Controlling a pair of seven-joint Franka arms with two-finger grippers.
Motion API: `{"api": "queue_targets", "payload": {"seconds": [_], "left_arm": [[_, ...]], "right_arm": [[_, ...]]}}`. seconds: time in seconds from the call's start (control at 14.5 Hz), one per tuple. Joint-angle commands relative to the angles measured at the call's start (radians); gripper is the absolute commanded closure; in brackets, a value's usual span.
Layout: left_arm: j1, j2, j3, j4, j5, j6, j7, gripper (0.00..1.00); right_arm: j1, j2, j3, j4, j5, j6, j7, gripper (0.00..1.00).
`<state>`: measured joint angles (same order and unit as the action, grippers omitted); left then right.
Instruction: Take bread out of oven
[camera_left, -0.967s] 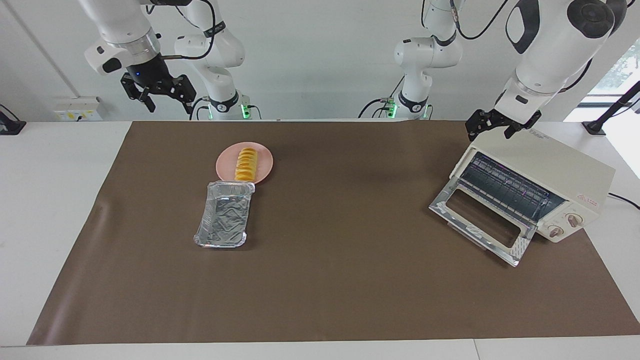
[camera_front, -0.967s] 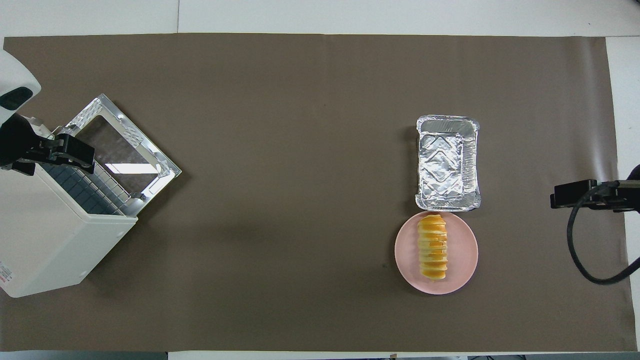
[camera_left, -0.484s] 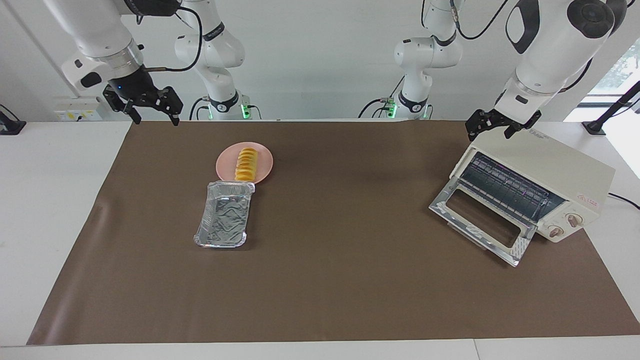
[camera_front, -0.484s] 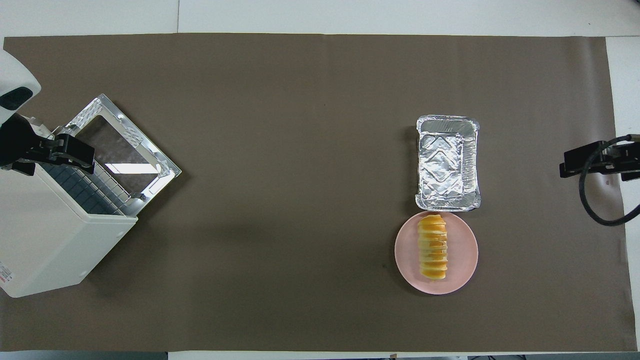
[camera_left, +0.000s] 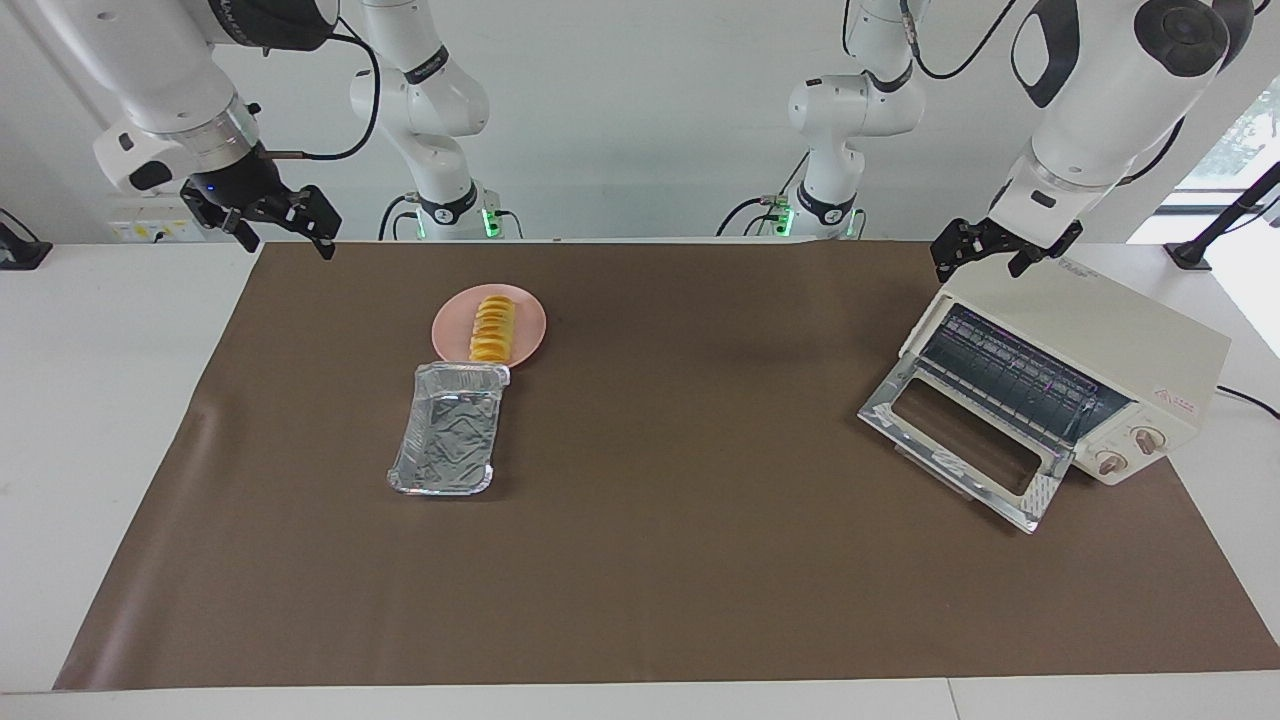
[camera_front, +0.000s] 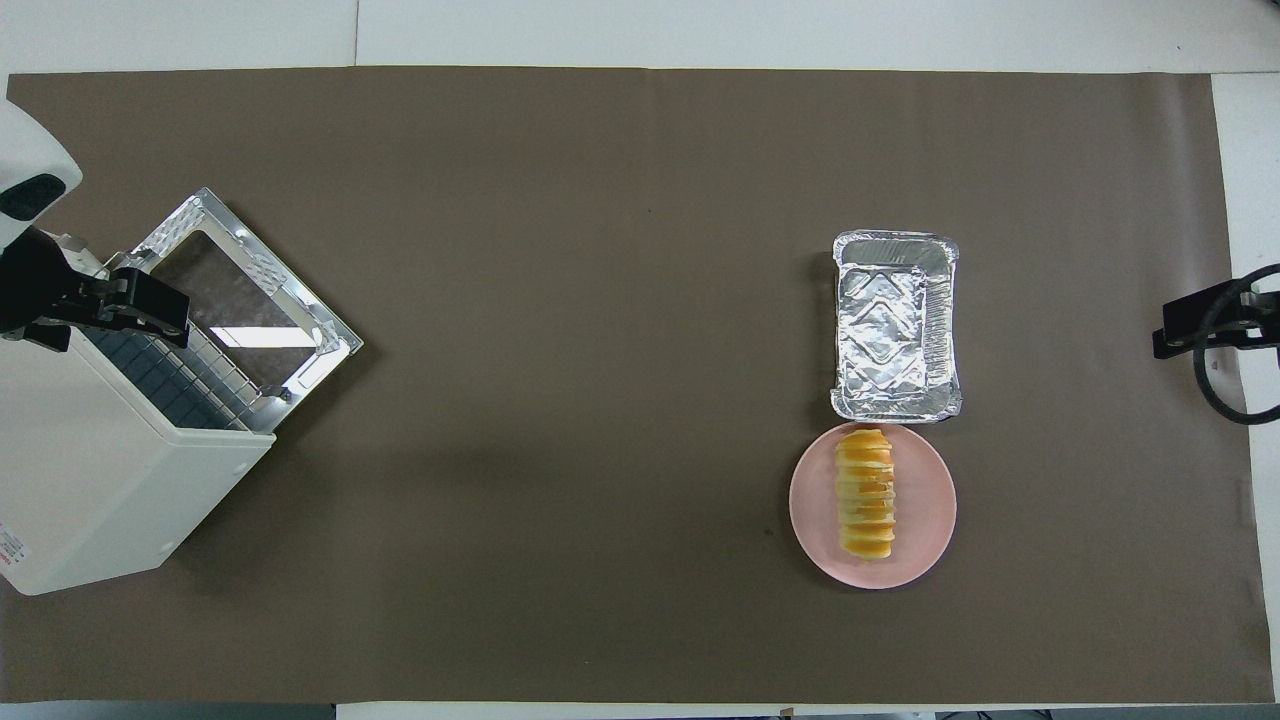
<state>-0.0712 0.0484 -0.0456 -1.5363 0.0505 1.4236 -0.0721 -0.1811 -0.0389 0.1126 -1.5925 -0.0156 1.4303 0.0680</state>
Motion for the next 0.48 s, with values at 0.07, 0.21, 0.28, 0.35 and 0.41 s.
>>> {"api": "queue_targets", "payload": {"seconds": [0.07, 0.21, 0.28, 0.35, 0.41], "left_arm": [[-0.001, -0.019, 0.003, -0.015, 0.003, -0.009, 0.002, 0.00], [-0.001, -0.019, 0.003, -0.015, 0.003, -0.008, 0.002, 0.00], [-0.001, -0.019, 0.003, -0.015, 0.003, -0.009, 0.002, 0.00], [-0.001, -0.019, 0.003, -0.015, 0.003, -0.008, 0.002, 0.00], [-0.001, -0.019, 0.003, -0.015, 0.003, -0.009, 0.002, 0.00]], "right_arm": [[0.017, 0.002, -0.023, 0.013, -0.012, -0.016, -0.023, 0.00], [0.092, 0.001, -0.106, 0.014, -0.006, -0.014, -0.022, 0.00], [0.130, 0.002, -0.146, 0.014, -0.003, -0.014, -0.022, 0.00], [0.149, 0.002, -0.171, 0.014, 0.000, -0.014, -0.022, 0.00], [0.149, 0.001, -0.174, 0.013, 0.000, -0.016, -0.022, 0.00]]}}
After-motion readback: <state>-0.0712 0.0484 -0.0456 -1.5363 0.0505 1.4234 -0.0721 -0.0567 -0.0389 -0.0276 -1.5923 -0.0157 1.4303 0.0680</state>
